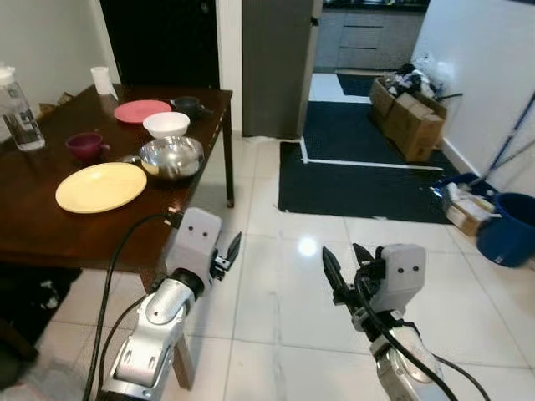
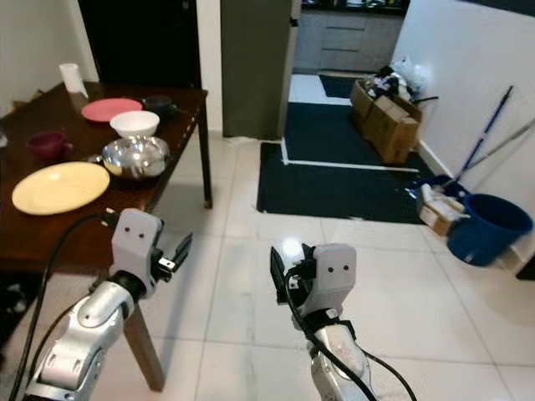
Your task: Setting the table
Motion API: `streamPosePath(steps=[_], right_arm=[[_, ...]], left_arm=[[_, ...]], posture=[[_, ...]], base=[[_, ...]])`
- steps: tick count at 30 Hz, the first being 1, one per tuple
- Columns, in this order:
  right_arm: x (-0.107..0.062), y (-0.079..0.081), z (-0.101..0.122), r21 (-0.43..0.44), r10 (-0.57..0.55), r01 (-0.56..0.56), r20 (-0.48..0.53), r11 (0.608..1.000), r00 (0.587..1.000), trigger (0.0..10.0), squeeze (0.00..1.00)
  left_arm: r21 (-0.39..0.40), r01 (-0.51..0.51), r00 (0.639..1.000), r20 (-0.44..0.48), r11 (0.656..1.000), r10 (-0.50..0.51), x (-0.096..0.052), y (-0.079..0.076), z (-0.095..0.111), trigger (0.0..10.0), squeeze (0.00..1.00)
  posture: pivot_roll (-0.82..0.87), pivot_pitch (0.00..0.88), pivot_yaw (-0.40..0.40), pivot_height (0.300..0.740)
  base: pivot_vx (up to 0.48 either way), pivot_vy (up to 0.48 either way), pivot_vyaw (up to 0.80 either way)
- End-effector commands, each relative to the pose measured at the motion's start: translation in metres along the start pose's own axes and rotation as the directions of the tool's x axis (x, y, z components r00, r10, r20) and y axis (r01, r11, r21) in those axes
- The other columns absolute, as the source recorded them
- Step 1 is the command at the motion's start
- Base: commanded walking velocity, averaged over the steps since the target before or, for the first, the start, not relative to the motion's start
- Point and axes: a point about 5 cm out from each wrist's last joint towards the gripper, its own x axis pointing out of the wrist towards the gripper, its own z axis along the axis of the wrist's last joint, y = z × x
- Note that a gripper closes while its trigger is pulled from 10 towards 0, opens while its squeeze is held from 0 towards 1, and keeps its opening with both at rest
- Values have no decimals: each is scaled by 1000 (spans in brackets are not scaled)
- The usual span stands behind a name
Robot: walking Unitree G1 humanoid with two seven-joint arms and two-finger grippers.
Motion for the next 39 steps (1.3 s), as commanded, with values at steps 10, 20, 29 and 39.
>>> streamPosePath(steps=[10,20,29,39], right_arm=[[3,-16,12,-34,-57,58,39,998,998,10000,0],[-1,-29,9,-32,-112,112,19,993,994,10000,0],[-1,-28,6,-27,-118,118,8,993,993,10000,0],[-2,-28,5,-29,-122,122,6,992,993,10000,0]], left_arm=[[-18,64,997,51,998,-63,6,-15,13,10000,0],[-37,98,993,62,994,-96,8,-26,15,10000,0],[-33,101,993,58,994,-99,9,-25,14,10000,0],[-31,104,993,54,994,-102,9,-26,14,10000,0]], posture=[[-43,0,80,740],[-54,0,83,740],[-51,2,91,740],[-52,7,94,740]], base=[[480,0,0],[480,0,-154],[480,0,-767],[480,0,-338]])
